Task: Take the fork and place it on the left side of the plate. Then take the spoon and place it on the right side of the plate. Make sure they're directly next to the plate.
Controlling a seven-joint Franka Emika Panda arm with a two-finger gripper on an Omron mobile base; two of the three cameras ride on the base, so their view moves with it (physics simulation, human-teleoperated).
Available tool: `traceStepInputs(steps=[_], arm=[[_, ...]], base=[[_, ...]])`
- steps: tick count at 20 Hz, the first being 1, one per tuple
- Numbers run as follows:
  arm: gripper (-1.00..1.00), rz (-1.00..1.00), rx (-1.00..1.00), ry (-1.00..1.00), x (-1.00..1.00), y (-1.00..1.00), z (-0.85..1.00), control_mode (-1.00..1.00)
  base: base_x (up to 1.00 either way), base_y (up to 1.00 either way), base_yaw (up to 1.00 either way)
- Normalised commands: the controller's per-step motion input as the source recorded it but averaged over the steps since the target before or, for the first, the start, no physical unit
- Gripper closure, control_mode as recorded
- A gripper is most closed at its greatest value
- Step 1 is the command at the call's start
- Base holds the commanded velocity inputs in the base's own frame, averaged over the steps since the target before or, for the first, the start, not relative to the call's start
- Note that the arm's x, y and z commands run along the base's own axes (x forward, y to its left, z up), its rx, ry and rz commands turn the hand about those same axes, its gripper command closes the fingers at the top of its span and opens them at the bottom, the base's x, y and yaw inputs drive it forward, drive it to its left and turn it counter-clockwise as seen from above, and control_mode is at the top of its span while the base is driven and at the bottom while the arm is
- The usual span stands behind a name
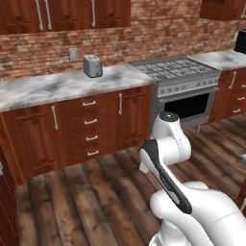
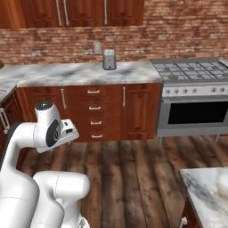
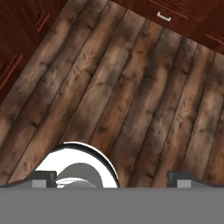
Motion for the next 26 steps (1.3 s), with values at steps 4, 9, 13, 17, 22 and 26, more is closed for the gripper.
traceStepInputs(steps=[4, 9, 13, 17, 22, 26], arm=[[-1.0, 0.0, 0.0, 0.0, 0.0, 0.0, 0.0, 1.0], [-1.0, 0.0, 0.0, 0.0, 0.0, 0.0, 0.0, 1.0], [-1.0, 0.0, 0.0, 0.0, 0.0, 0.0, 0.0, 1.0], [-1.0, 0.0, 0.0, 0.0, 0.0, 0.0, 0.0, 1.0], [-1.0, 0.0, 0.0, 0.0, 0.0, 0.0, 0.0, 1.0], [-1.0, 0.0, 0.0, 0.0, 0.0, 0.0, 0.0, 1.0]], base=[[1.0, 0.03, 0.05], [1.0, 0.02, 0.12], [1.0, 0.0, 0.26], [1.0, 0.0, 0.56], [0.81, -0.04, 0.82], [0.3, -0.05, 0.9]])
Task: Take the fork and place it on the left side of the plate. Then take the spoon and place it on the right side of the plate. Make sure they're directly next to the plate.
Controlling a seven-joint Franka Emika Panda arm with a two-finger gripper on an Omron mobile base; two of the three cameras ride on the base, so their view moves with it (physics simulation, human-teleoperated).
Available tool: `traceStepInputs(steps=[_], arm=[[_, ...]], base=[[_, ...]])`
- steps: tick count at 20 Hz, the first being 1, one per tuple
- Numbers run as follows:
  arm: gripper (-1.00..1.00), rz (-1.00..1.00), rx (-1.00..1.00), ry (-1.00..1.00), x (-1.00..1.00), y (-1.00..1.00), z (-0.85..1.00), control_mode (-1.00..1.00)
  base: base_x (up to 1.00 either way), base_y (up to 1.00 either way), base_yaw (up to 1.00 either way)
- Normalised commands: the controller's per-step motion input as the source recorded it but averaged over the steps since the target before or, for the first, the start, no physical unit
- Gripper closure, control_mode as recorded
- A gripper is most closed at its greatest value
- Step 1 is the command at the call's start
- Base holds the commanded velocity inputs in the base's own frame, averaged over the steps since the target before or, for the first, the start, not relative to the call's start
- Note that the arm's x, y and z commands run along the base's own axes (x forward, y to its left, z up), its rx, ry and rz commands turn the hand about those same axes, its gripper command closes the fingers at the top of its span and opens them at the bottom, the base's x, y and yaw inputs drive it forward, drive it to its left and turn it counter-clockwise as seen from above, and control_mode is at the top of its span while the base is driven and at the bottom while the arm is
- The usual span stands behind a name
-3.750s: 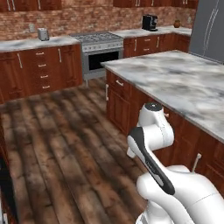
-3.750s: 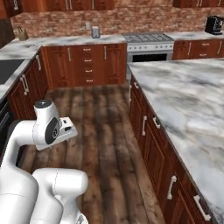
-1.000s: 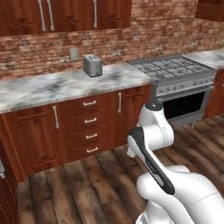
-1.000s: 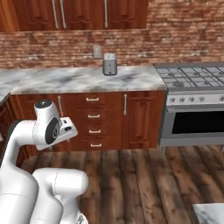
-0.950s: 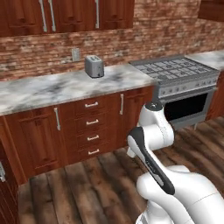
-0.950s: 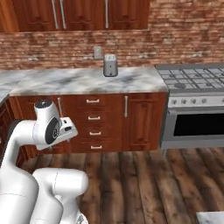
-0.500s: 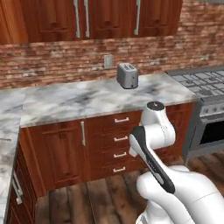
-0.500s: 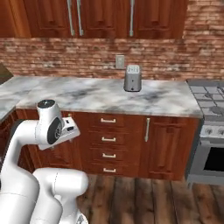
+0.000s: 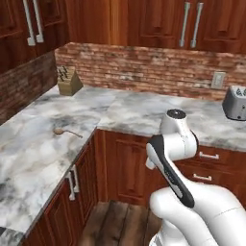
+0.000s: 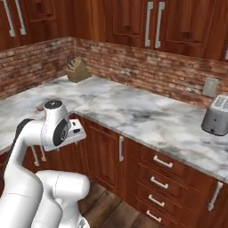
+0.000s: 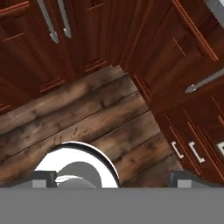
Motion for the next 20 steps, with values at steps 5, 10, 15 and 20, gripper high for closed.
traceStepInputs(steps=[5, 10, 15, 20], arm=[[-1.0, 0.0, 0.0, 0.0, 0.0, 0.0, 0.0, 1.0], [-1.0, 0.0, 0.0, 0.0, 0.0, 0.0, 0.0, 1.0], [-1.0, 0.0, 0.0, 0.0, 0.0, 0.0, 0.0, 1.0], [-1.0, 0.0, 0.0, 0.0, 0.0, 0.0, 0.0, 1.0]], base=[[0.0, -0.23, 0.89], [0.09, -0.52, 0.71], [0.03, -0.82, 0.44], [0.46, -0.75, 0.19]])
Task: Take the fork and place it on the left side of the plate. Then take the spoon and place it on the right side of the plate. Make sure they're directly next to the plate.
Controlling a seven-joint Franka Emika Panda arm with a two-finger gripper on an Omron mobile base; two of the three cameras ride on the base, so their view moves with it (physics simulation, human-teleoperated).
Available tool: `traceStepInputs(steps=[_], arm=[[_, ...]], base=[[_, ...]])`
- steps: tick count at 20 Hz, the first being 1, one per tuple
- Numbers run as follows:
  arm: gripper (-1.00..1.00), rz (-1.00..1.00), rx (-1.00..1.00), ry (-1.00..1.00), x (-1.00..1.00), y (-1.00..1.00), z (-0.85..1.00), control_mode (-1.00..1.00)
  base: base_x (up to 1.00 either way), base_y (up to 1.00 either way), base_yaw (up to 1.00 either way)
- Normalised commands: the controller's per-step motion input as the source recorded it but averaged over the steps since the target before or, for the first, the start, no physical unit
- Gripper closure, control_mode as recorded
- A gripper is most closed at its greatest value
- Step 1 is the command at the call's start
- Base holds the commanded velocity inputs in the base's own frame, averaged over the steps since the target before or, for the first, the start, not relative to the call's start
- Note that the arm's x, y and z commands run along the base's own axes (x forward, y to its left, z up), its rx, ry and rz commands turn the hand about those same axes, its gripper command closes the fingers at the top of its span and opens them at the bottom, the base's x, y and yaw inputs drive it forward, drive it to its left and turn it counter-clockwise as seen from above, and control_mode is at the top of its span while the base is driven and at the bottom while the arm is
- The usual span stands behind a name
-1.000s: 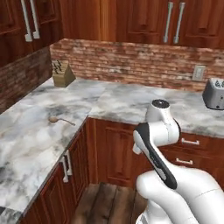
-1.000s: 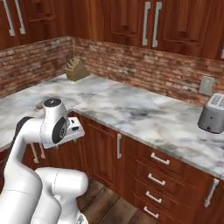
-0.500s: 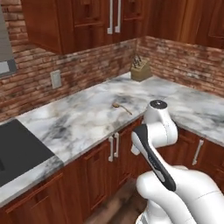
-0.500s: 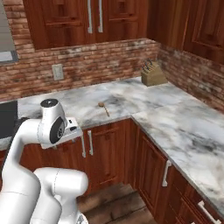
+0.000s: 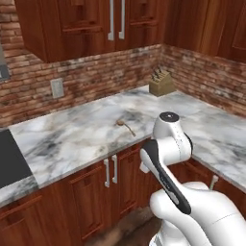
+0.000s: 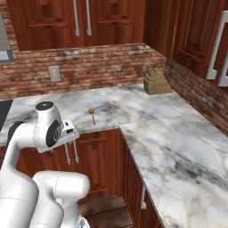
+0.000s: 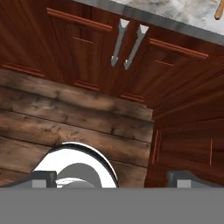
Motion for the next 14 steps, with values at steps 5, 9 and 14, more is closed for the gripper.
traceStepInputs(steps=[5, 9, 14], arm=[[-1.0, 0.0, 0.0, 0.0, 0.0, 0.0, 0.0, 1.0], [-1.0, 0.0, 0.0, 0.0, 0.0, 0.0, 0.0, 1.0], [-1.0, 0.0, 0.0, 0.0, 0.0, 0.0, 0.0, 1.0]], base=[[0.8, -0.09, 0.21], [0.45, 0.0, 0.11], [0.37, 0.0, 0.11]])
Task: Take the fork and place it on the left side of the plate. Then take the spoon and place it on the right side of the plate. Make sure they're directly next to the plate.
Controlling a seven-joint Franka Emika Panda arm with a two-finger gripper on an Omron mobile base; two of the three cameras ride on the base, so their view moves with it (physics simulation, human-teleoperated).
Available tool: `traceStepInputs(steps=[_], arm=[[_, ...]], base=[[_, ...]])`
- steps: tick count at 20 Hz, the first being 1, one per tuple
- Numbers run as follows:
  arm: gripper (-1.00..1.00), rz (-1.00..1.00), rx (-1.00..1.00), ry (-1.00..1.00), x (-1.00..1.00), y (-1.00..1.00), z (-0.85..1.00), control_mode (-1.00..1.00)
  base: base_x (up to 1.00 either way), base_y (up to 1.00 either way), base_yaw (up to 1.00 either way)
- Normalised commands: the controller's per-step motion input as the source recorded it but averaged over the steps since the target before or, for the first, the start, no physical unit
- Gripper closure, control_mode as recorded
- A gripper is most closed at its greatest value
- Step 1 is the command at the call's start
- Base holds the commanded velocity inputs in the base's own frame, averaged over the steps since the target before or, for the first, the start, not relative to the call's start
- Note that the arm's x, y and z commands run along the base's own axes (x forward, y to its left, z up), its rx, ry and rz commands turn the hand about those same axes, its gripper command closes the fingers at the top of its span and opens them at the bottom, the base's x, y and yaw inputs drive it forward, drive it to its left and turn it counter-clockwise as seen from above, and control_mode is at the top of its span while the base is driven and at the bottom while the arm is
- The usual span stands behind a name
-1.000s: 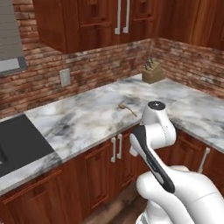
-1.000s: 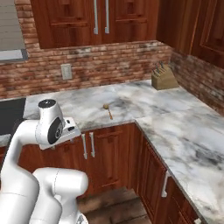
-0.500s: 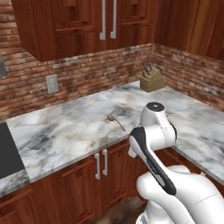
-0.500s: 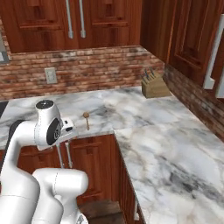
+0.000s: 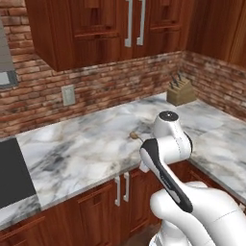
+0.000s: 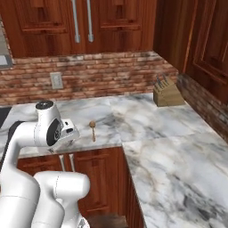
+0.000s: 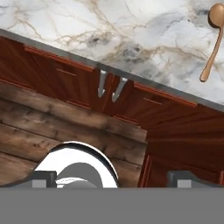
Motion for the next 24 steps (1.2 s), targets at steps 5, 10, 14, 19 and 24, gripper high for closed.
traceStepInputs(steps=[5, 10, 14, 19, 24], arm=[[-1.0, 0.0, 0.0, 0.0, 0.0, 0.0, 0.0, 1.0], [-1.0, 0.0, 0.0, 0.0, 0.0, 0.0, 0.0, 1.0], [-1.0, 0.0, 0.0, 0.0, 0.0, 0.0, 0.0, 1.0], [-1.0, 0.0, 0.0, 0.0, 0.0, 0.0, 0.0, 1.0], [-1.0, 0.0, 0.0, 0.0, 0.0, 0.0, 0.0, 1.0]], base=[[0.69, 0.0, 0.21], [0.44, 0.0, 0.13], [0.0, 0.0, 0.0], [0.0, 0.0, 0.0], [0.0, 0.0, 0.0]])
